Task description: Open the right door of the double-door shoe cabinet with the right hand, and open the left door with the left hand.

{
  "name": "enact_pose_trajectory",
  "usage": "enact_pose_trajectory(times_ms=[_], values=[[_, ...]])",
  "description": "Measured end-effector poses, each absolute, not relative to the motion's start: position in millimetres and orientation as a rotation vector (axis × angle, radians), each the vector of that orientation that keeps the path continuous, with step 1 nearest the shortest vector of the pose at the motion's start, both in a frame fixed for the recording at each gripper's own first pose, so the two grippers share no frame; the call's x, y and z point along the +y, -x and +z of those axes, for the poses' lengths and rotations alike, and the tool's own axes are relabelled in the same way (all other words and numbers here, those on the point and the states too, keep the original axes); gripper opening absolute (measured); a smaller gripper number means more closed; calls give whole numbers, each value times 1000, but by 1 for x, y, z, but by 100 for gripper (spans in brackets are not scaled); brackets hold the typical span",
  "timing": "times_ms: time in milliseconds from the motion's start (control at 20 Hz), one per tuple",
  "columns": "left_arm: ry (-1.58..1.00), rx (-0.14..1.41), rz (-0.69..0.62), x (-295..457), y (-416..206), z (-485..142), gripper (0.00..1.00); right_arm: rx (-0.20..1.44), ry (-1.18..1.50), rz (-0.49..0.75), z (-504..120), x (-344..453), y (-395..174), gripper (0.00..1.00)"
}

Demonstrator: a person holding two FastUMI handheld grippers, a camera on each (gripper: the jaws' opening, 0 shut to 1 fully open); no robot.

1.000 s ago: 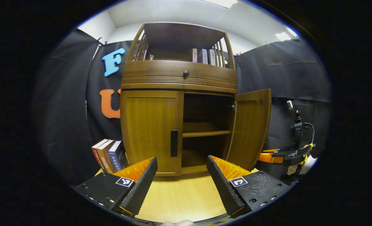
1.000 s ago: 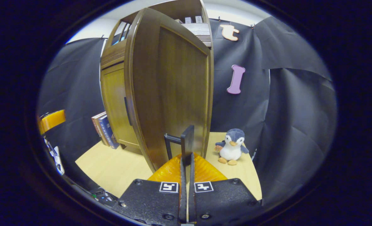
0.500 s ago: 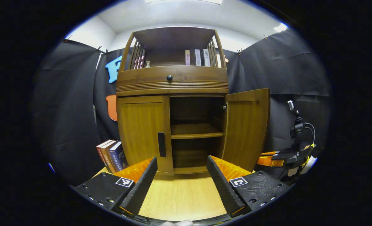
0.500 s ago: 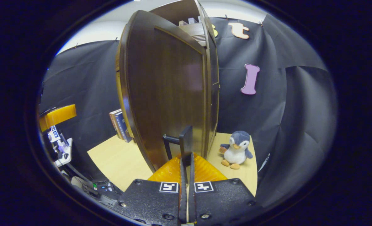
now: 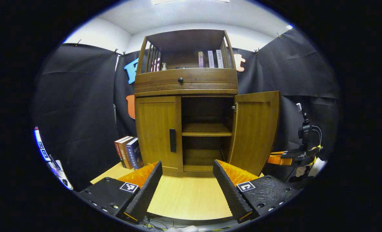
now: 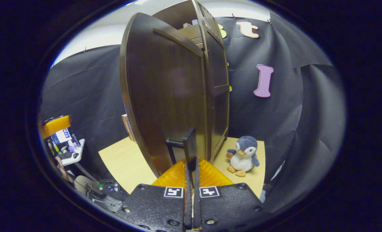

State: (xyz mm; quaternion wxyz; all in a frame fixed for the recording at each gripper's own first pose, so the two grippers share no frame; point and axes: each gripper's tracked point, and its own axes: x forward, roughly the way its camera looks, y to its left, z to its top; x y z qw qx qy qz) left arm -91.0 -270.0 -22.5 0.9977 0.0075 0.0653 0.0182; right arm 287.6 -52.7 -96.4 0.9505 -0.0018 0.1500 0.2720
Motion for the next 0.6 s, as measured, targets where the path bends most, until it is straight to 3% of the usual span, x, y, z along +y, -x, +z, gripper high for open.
enact_pose_trajectory(times_ms=[100, 150, 250, 300, 350, 400, 450, 550, 600], values=[[-22, 123, 58, -269, 99, -15, 95, 300, 17, 561, -98, -54, -288, 5], [-28, 119, 71, -265, 101, -14, 100, 300, 7, 572, -97, -53, -286, 6], [-35, 112, 92, -259, 99, -10, 95, 326, 7, 587, -105, -60, -279, 12], [-36, 111, 103, -255, 98, -9, 95, 332, 17, 566, -107, -68, -273, 8], [-38, 106, 110, -253, 98, -8, 95, 333, 25, 525, -106, -80, -267, 31], [-43, 98, 117, -248, 97, -6, 95, 322, 17, 500, -102, -87, -260, 31], [-49, 95, 126, -244, 93, -4, 100, 308, 4, 479, -95, -90, -252, 41], [-57, 95, 131, -237, 84, -3, 95, 272, -28, 483, -78, -82, -233, 69], [-65, 93, 131, -235, 77, -1, 95, 250, -39, 489, -67, -78, -222, 78]])
